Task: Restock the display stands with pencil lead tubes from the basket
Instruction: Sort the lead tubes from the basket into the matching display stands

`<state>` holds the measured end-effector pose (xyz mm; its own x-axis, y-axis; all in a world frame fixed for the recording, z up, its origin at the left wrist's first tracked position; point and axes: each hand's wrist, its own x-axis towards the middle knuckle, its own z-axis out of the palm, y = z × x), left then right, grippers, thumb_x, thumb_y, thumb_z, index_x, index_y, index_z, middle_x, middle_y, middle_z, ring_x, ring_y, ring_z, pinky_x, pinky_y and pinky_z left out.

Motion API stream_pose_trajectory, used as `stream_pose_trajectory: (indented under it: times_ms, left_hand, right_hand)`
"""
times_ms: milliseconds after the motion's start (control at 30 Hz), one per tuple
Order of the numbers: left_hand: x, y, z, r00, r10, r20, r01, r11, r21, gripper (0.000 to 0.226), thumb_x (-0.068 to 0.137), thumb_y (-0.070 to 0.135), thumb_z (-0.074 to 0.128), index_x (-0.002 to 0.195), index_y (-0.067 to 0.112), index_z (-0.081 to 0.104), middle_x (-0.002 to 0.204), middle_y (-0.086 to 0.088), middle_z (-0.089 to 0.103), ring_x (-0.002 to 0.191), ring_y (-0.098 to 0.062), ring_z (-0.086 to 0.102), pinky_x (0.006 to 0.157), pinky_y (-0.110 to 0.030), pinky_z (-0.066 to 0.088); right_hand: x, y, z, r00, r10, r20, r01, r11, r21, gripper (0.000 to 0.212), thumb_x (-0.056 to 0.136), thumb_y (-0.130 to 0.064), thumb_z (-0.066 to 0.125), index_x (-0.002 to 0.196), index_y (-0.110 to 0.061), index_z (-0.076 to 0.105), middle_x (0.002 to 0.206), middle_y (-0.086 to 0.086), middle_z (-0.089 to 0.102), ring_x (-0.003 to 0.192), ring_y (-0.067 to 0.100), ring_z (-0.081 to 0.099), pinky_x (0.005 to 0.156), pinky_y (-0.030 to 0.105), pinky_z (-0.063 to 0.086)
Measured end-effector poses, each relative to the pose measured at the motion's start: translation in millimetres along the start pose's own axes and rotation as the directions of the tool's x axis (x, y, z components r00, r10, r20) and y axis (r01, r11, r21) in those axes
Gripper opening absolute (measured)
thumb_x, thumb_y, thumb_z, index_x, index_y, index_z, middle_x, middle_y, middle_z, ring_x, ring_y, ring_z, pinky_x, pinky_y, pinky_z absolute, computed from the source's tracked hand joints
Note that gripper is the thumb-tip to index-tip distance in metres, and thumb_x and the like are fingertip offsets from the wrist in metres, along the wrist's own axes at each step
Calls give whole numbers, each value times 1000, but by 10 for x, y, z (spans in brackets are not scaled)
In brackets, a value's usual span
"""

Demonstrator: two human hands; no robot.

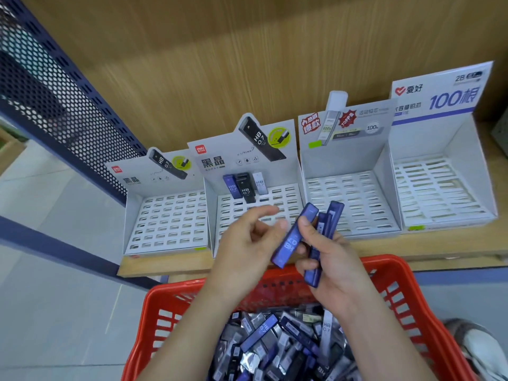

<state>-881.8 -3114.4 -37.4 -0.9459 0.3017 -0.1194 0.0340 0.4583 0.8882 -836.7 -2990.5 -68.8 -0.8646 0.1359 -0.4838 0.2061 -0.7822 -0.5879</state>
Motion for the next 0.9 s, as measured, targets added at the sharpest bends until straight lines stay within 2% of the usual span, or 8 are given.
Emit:
stream_pose_trajectory:
  times_ms: [167,367,467,533,633,700,767,900]
  left_hand:
    - [-247,-95,-23,1000,-25,-13,24,999,-23,17,85,23,70,94,37,66,72,-2,69,57,-12,60,62,-35,53]
    - [-383,-137,-55,983,-182,26,178,911,-371,15,92,12,60,101,12,71,66,-6,65,51,-15,52,50,-23,44]
    - [-383,-192,-97,966,-256,38,245,853,-460,15,91,13,59,95,13,74,63,-5,59,50,-12,45,50,-20,38]
    - [-336,-227,-160,959,-284,-25,237,842,-485,12,83,12,67,94,12,73,64,-5,61,54,-12,49,54,-21,43]
    - [-246,-316,-298,944,-309,-117,210,835,-508,41,70,16,74,109,3,65,77,-12,68,61,-14,60,61,-23,51]
    - [-167,-323,-379,953,-268,-143,174,869,-463,34,78,12,71,110,2,65,82,-11,71,68,-14,66,68,-23,53]
    - [-93,-277,-466,968,-202,-146,130,909,-397,23,81,8,68,104,11,70,85,-8,73,76,-14,69,75,-25,55]
    - [23,-193,-649,992,-106,-74,78,945,-318,30,73,6,73,98,21,72,80,-5,73,73,-16,69,74,-24,56]
  right_hand:
    - [-44,40,59,999,-37,16,39,995,-96,19,72,-20,73,83,-12,61,66,3,61,53,5,49,38,14,30]
    - [-36,97,103,994,4,110,-6,1000,20,26,80,-21,69,103,-9,66,84,7,64,58,7,46,36,14,31]
    - [-17,84,96,991,-19,132,23,999,-28,25,89,-12,63,114,-10,66,83,4,67,56,7,48,38,14,30]
    - [5,77,85,995,-47,87,58,989,-133,16,93,-6,60,108,-11,65,81,4,69,54,8,51,39,15,30]
    - [31,90,99,992,-128,11,119,886,-448,5,94,-11,65,99,-12,65,79,4,69,52,9,57,42,17,35]
    - [45,114,120,992,-124,30,120,830,-545,9,94,-17,66,101,-11,64,79,3,74,49,9,56,44,19,37]
    - [62,125,138,996,-76,47,89,822,-562,12,94,-21,65,101,-11,63,80,6,76,49,9,54,45,19,38]
    - [92,119,145,997,-25,66,55,867,-495,7,94,-21,65,93,-14,64,71,5,71,48,10,47,41,18,33]
